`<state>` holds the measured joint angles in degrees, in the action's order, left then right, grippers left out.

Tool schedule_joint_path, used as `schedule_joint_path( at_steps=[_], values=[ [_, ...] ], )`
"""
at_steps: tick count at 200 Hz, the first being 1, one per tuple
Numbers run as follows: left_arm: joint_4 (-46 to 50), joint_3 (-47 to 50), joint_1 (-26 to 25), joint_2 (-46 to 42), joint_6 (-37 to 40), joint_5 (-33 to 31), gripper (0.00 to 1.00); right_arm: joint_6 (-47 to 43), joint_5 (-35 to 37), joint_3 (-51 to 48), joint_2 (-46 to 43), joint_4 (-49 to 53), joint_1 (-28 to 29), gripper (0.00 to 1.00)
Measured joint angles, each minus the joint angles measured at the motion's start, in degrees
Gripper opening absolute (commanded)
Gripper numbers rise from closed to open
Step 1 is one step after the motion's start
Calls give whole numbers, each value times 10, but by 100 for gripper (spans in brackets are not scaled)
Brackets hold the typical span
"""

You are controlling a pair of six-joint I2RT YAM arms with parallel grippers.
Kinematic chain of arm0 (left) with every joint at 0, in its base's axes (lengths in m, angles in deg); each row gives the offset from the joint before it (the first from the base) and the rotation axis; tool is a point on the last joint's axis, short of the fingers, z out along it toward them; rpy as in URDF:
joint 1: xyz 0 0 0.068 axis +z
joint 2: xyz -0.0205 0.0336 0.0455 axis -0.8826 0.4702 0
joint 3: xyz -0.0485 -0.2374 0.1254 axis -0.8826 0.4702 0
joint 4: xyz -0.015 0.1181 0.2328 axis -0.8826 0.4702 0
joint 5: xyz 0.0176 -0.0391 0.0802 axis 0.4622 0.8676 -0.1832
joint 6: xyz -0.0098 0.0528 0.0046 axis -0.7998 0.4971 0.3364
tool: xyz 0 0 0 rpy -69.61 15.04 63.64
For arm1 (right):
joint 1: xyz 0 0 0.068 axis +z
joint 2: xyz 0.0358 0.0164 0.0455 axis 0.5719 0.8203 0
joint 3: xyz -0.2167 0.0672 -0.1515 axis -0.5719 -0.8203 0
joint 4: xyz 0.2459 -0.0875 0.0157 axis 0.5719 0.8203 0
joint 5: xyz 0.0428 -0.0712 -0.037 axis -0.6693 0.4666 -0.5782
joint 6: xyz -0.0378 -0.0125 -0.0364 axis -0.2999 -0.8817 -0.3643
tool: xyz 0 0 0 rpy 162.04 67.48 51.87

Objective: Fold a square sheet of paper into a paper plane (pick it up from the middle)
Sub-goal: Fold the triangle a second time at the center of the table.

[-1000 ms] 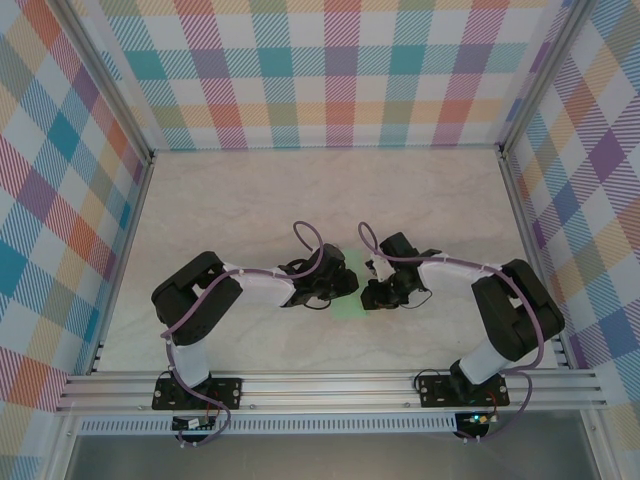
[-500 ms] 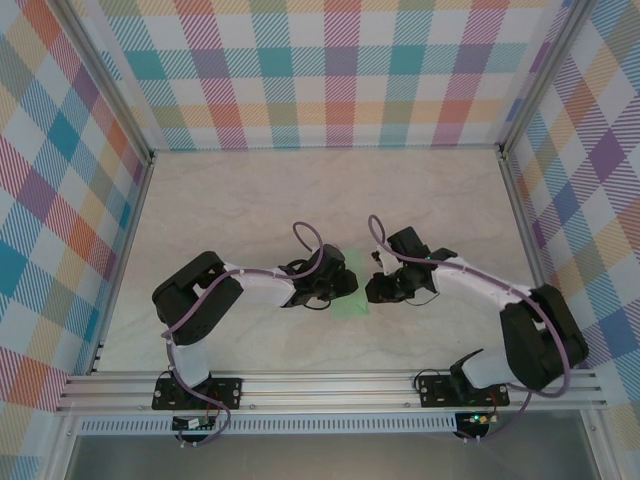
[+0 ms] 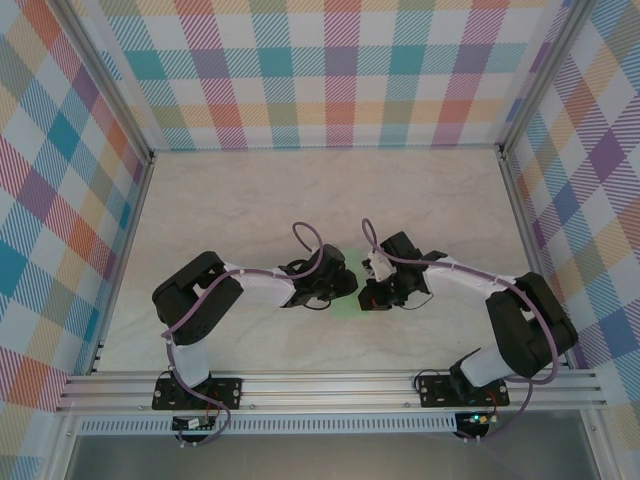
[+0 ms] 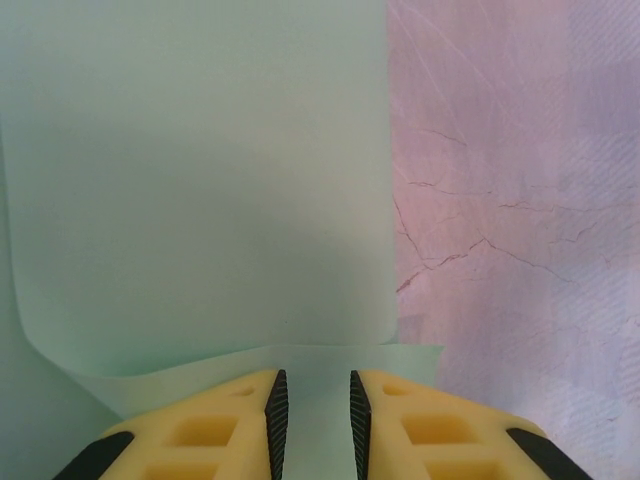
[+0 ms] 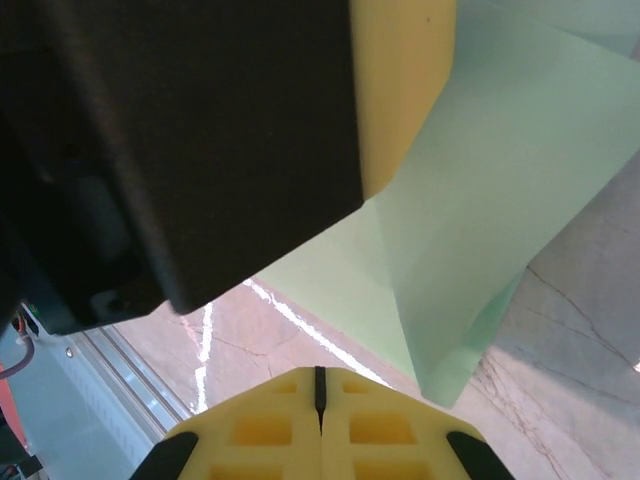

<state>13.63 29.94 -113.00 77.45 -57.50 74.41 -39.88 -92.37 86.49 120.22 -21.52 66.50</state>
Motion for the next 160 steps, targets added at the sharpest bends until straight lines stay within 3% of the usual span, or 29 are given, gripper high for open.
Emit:
schedule_joint_path(
  at_steps=[57,160],
  values=[
    [0,0,0,0,0,0,26,-2,12,13,66,3,0,4],
    [-4,21,-2,-16,-2,-11,26,-7,38,27,70,14,-1,5]
  ],
)
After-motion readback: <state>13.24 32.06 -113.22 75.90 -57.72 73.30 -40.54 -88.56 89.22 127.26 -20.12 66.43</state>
